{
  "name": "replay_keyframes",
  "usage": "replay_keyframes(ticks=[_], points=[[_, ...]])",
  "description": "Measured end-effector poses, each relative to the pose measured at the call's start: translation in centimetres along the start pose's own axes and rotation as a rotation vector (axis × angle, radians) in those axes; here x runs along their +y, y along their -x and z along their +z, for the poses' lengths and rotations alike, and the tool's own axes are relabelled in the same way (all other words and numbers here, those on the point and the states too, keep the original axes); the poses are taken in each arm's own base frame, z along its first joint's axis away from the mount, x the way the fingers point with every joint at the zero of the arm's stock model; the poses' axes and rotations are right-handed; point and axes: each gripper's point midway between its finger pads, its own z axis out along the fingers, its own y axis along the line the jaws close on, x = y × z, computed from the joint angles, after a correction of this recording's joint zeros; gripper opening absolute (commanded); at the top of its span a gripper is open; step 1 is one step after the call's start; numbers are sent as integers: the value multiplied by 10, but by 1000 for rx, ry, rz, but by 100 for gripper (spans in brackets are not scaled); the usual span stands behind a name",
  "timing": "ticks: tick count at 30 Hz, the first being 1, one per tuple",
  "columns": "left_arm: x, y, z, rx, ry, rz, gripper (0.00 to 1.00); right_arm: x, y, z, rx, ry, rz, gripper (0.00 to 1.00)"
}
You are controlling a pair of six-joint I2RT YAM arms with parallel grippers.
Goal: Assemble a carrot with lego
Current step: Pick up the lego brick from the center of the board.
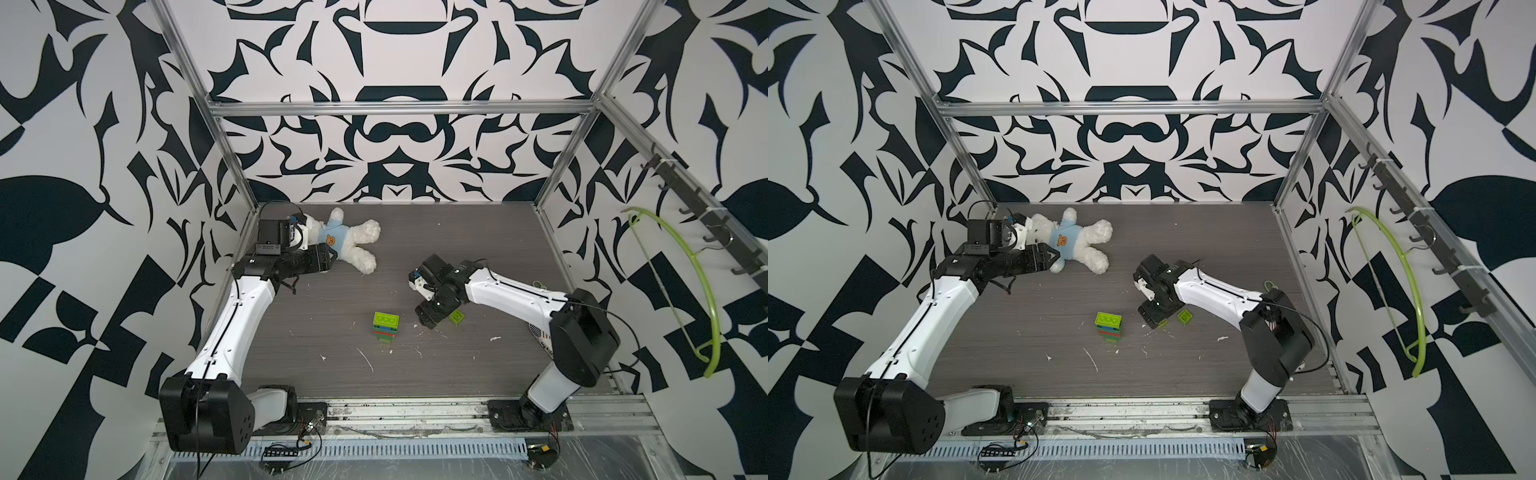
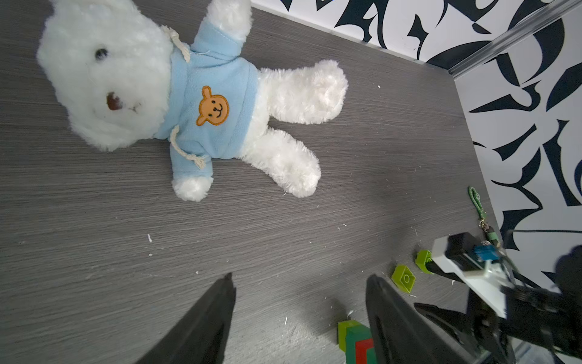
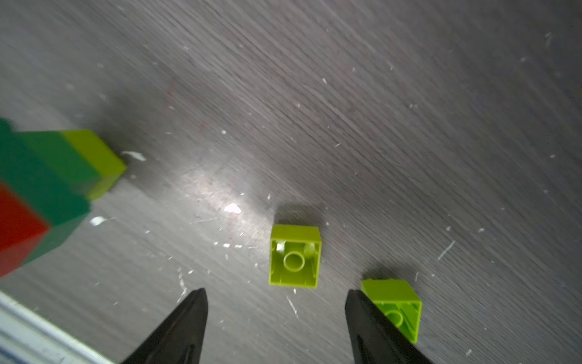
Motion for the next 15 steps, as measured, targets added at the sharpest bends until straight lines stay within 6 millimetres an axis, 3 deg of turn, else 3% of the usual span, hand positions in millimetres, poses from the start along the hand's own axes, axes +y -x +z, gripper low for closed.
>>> replay_keyframes(ticks=[15], points=[[0,0,2,1,-7,0,72,-8,-9,33,74,-38,-20,51]])
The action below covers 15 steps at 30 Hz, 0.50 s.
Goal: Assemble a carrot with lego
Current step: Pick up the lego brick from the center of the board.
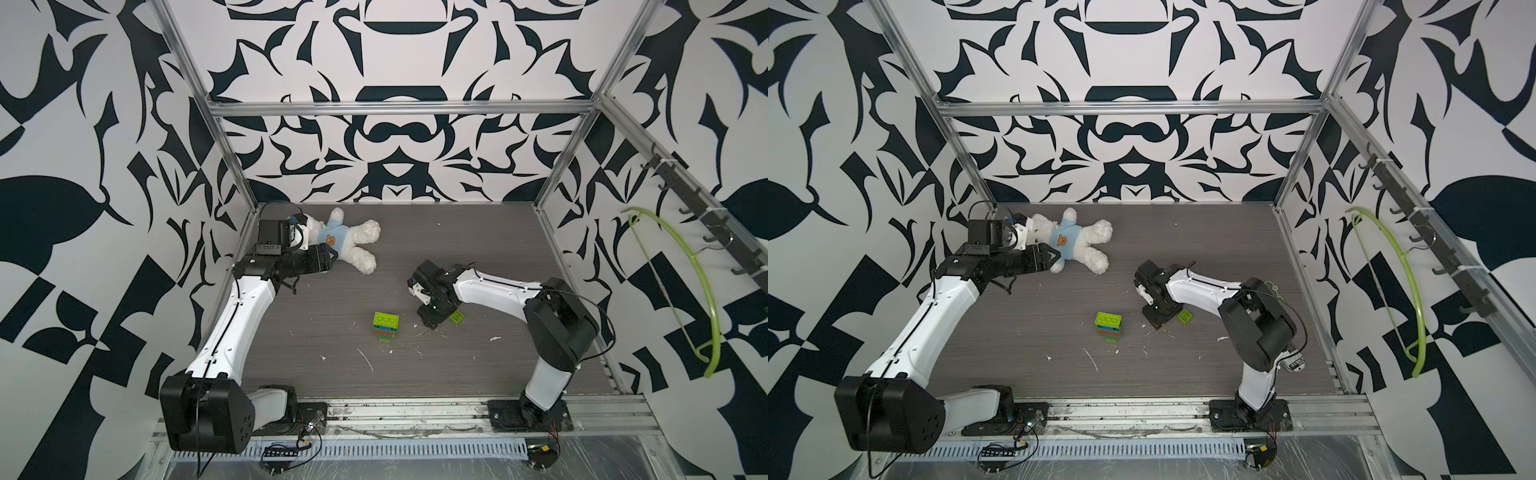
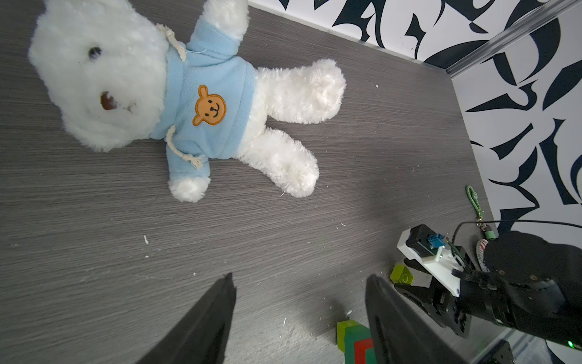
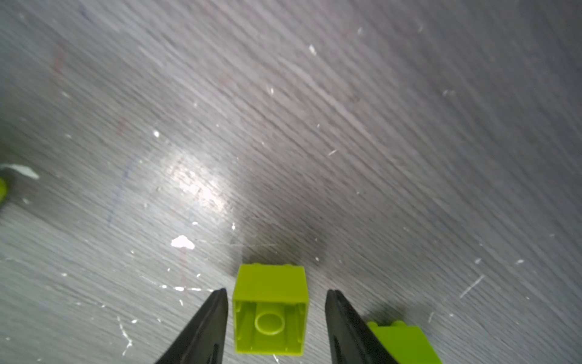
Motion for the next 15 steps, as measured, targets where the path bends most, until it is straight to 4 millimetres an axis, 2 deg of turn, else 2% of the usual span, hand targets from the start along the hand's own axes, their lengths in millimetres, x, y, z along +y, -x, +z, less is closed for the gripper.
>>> replay_keyframes(ticks=[10,12,15], points=[[-1,-1,1,3,-8,-21,71,0,-1,0,-3,2,-22,29],[-3,-6,2,16,-21,-44,71,1,-1,-5,-13,4,-30,27],[-10,-22,4,52,-57,-96,70,5,0,-33,-70,14,-48,25]])
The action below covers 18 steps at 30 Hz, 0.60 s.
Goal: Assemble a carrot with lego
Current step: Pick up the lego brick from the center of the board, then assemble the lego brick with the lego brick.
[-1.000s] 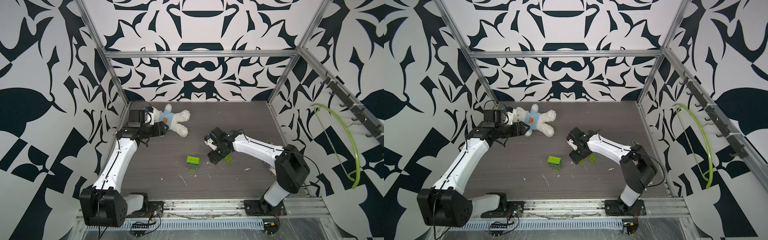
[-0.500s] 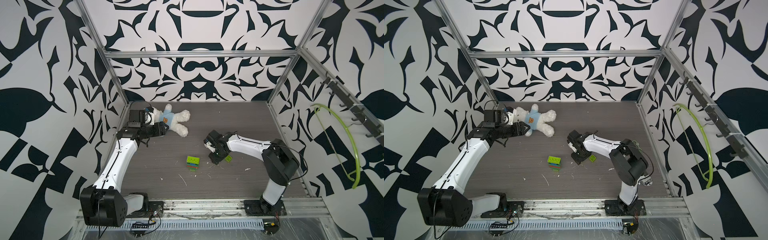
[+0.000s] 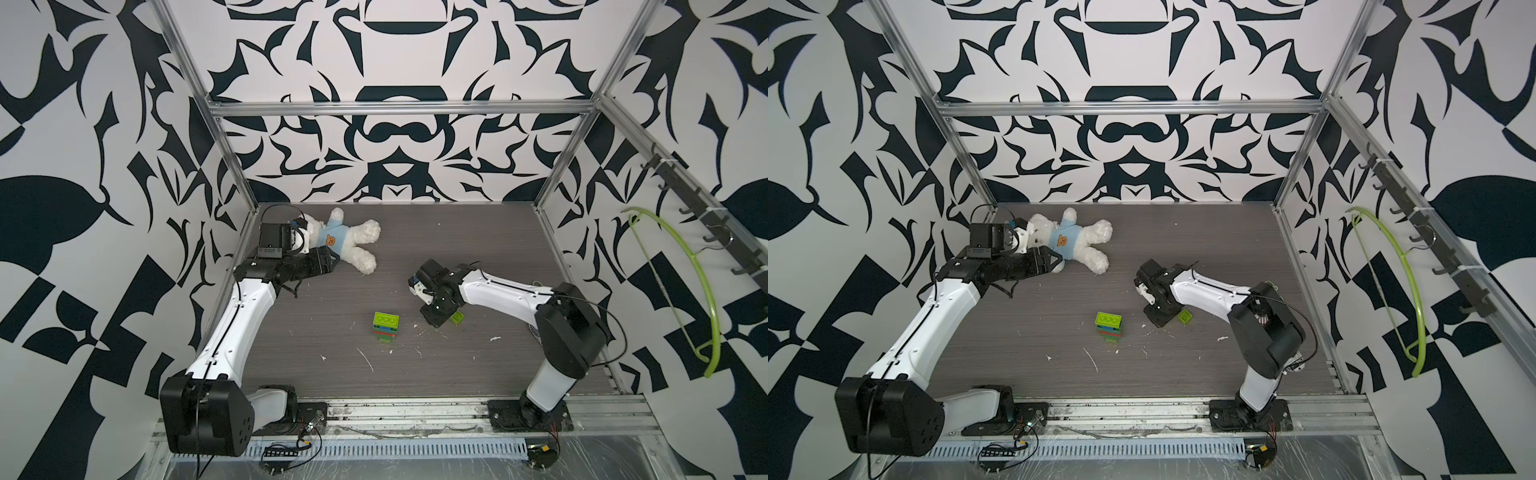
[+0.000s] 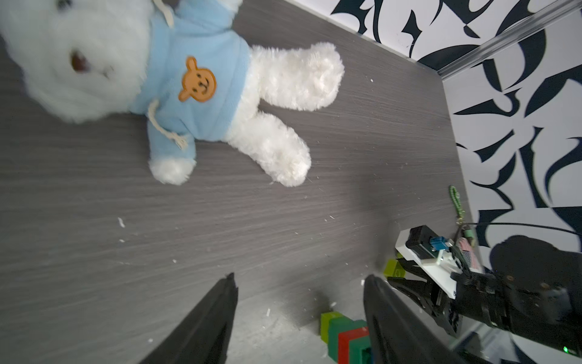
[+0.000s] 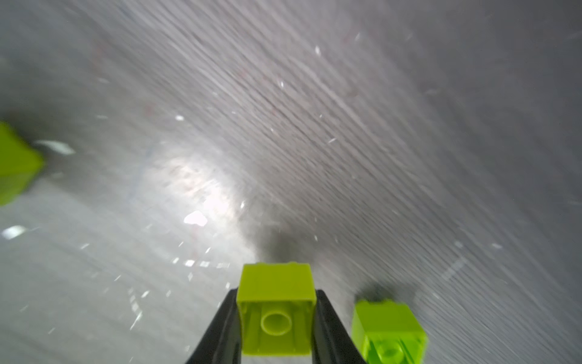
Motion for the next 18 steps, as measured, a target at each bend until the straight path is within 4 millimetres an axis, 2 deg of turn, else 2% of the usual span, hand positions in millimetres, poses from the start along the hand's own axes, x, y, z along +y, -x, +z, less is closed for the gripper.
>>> replay_keyframes(ticks=[4,6,9,11,13,18], points=[[-9,-34,1,83,-60,-75,67,19,16,-62,-137,35,-80,25],[-16,-54,1,134,-92,-113,67,38,30,-95,-210,62,-160,25],[-29,-81,3,203,-130,-136,66,66,43,-126,-267,100,-279,25],[-39,-99,7,257,-159,-149,65,81,45,-134,-274,125,-342,25],[-45,-114,10,309,-184,-168,63,93,43,-134,-255,146,-398,24],[-51,-143,21,420,-218,-221,60,106,42,-113,-153,166,-479,24]])
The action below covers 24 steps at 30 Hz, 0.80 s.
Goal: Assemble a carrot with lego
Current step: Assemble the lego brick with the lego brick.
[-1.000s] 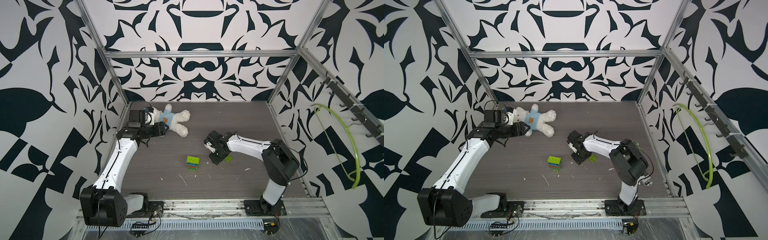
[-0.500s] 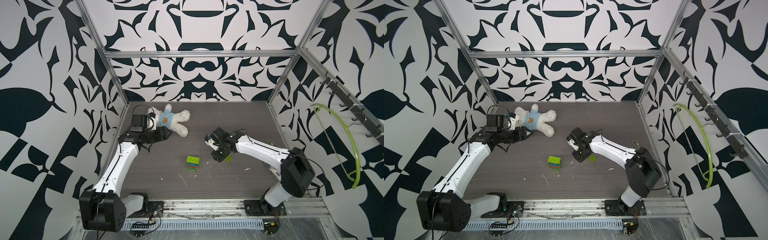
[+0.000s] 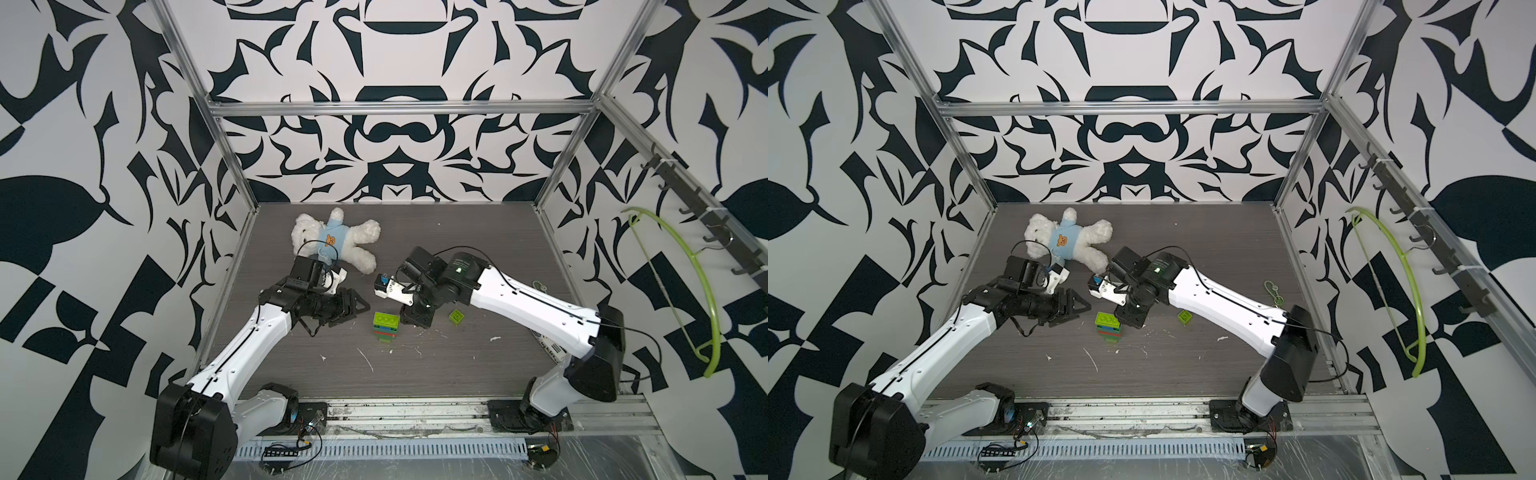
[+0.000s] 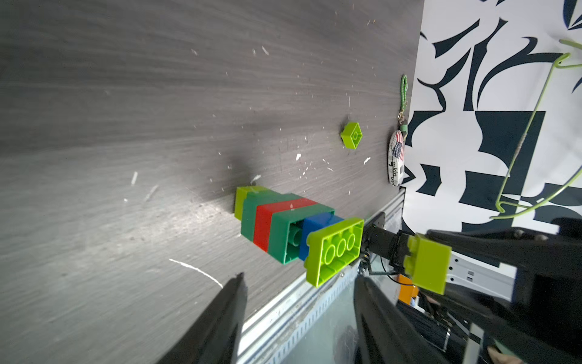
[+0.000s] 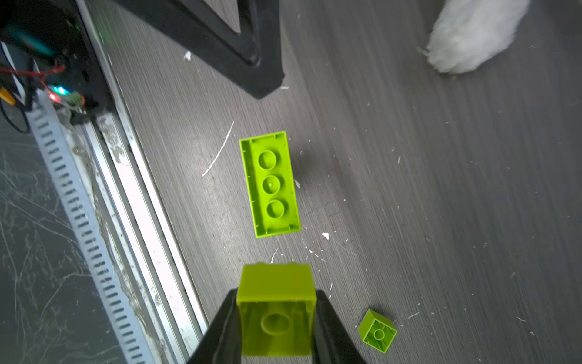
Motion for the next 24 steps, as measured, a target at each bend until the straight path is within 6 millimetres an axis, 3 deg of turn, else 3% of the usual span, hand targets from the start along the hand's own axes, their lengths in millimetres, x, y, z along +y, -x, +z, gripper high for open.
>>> replay_keyframes(ticks=[6,24], points=[[-1,-5,10,52,-45,-34,59,1,-1,22,84,28,-48,23],[-2,-8,28,107,-78,-51,51,5,1,22,137,42,-108,22]])
